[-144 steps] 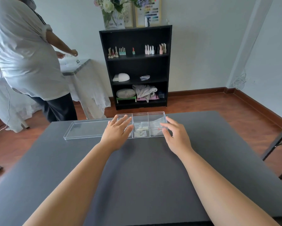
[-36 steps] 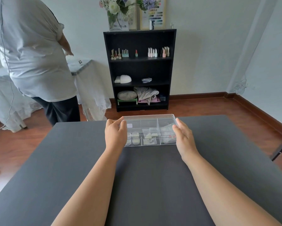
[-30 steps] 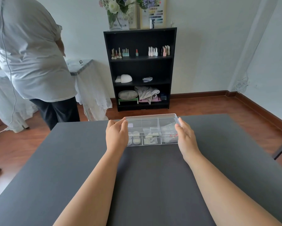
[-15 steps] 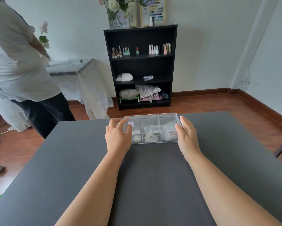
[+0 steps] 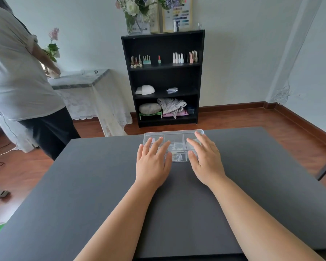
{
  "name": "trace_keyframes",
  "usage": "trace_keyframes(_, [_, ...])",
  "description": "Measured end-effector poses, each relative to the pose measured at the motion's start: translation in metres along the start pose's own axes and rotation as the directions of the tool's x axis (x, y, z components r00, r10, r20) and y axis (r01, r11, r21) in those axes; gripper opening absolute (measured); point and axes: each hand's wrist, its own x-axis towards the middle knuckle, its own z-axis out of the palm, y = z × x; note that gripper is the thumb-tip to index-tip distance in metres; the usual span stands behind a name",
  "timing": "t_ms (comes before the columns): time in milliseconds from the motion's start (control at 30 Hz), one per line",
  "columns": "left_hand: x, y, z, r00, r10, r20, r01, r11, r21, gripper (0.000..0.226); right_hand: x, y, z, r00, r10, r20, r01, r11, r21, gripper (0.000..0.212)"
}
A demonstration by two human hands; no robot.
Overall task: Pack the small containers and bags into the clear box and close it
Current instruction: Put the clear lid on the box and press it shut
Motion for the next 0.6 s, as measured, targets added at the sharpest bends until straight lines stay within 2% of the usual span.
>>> trace_keyframes(267, [0.002, -0.005, 0.004, 1.0, 0.016, 0.009, -0.016, 1.0, -0.015, 0.043, 0.003, 0.0, 0.005, 0.998, -0.027, -0.051, 0.028, 1.0, 0.011, 0.029])
trace_keyframes(600, [0.024, -0.017, 0.014, 0.999, 0.016, 0.04, -0.017, 1.0, 0.005, 0.046, 0.028, 0.004, 0.015, 1.0, 0.003, 0.018, -0.003, 1.0, 0.007, 0.035])
